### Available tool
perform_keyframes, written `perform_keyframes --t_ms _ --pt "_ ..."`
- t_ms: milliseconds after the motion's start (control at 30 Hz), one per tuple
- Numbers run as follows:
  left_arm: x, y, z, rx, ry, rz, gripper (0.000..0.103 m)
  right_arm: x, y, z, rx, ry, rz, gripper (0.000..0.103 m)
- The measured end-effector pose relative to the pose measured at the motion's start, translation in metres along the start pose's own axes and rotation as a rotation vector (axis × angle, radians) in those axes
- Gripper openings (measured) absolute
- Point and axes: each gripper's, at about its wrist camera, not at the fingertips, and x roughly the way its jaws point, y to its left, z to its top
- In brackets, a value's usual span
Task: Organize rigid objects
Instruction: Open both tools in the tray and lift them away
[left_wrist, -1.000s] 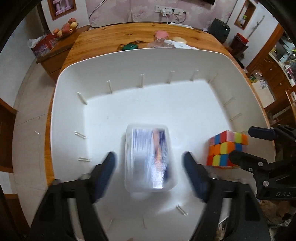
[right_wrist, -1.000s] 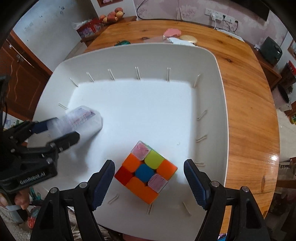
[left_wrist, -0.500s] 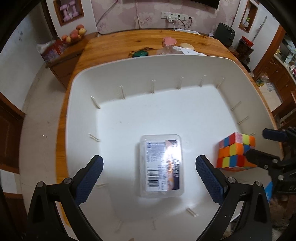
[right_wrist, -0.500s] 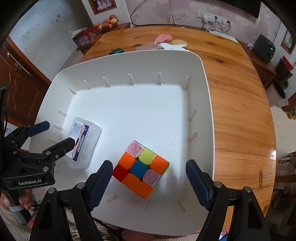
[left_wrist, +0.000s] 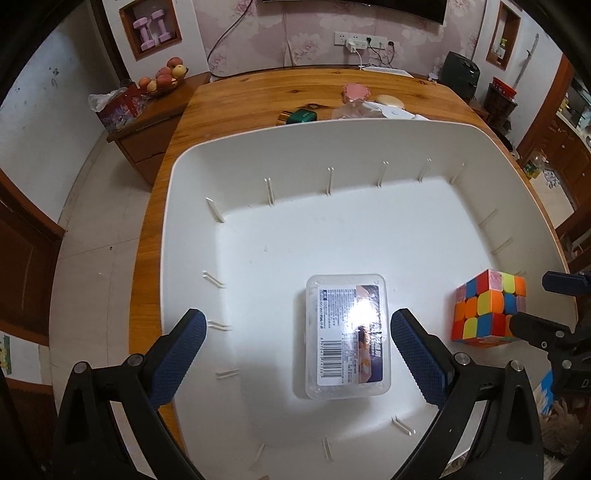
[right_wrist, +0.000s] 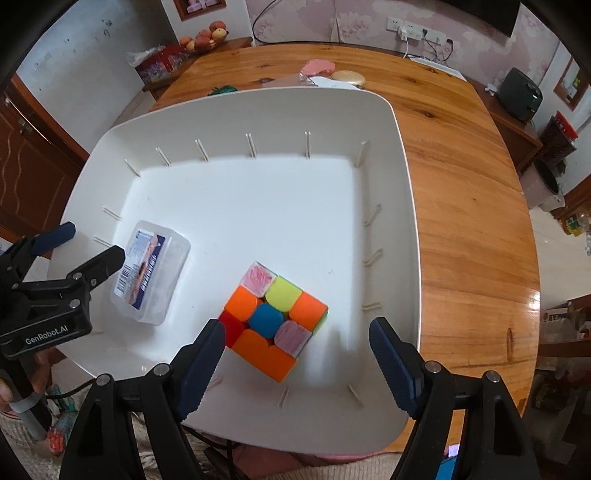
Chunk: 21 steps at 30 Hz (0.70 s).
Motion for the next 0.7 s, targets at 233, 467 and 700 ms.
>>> perform_keyframes --t_ms 233,467,700 --pt "-0.007 -0.013 -0.004 0.06 -0.029 0.008 0.1 0.001 -0.012 -0.01 0.063 0.037 -0.046 0.078" --pt "-0.014 -0.016 0.0 0.071 -0.042 -0.014 0.1 -0.002 -0.022 -0.021 0.106 0.049 -0.066 0.078" --pt "-0.043 -0.01 0.024 0.073 -0.115 -0.007 0.1 -0.023 -0.017 -0.011 0.077 -0.025 -0.117 0.079"
